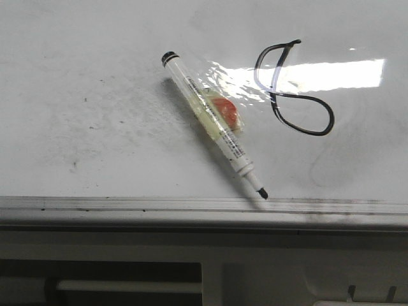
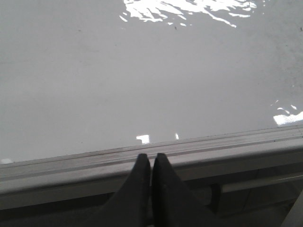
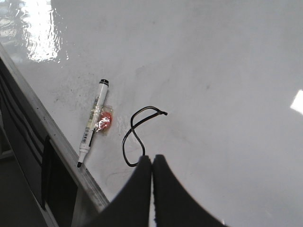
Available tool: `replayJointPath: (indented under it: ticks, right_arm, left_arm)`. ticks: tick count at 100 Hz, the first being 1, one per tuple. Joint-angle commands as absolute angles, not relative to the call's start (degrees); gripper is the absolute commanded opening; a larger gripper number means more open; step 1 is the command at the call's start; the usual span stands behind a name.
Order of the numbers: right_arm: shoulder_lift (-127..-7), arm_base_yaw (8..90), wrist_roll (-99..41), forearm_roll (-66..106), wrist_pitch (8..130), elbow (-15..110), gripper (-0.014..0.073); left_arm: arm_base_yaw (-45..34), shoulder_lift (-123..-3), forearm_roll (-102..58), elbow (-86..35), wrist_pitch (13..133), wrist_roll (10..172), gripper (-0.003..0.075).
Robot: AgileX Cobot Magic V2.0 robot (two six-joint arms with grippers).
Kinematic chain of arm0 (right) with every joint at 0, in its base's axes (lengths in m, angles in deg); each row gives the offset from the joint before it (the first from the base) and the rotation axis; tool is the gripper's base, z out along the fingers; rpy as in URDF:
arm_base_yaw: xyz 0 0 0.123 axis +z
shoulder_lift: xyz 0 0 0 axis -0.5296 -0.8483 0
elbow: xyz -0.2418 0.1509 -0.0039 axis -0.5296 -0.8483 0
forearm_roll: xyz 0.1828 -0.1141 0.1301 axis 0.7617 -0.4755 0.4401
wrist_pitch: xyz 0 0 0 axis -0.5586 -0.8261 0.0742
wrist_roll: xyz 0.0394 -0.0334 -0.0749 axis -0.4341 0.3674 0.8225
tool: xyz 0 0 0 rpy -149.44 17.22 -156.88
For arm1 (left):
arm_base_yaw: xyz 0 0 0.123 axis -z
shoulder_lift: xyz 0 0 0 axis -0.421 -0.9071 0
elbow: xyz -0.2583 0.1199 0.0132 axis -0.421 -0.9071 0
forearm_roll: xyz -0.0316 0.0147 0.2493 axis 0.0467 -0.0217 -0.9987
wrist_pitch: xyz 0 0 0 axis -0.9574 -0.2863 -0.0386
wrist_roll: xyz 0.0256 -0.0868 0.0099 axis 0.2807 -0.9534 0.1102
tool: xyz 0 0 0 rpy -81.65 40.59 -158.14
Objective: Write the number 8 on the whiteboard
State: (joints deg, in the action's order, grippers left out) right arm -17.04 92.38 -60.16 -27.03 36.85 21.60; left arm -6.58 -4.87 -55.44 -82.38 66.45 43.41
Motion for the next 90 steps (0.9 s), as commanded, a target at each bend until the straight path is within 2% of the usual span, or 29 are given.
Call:
replayJointPath:
  ticks: [1, 59, 77, 90]
  right_arm:
    - [-17.9, 92.5, -60.2, -28.7, 40.7, 22.9, -0.0042]
    - [-17.9, 92.5, -60.2, -28.7, 40.7, 22.9, -0.0042]
    - [-18.2, 92.5, -60.2, -31.3, 37.3, 22.5, -0.0042]
    - [-19.4, 91.1, -66.9, -36.0, 39.8, 20.2, -0.0042]
  left_arm:
    - [-6.7, -3.3, -55.0, -84.7, 69.0, 42.7, -0.002]
    - [-6.7, -3.3, -55.0, -84.7, 69.0, 42.7, -0.002]
    - [-6.7, -3.3, -55.0, -84.7, 69.0, 42.7, -0.002]
    - [-6.7, -3.3, -55.0, -84.7, 69.0, 42.7, -0.002]
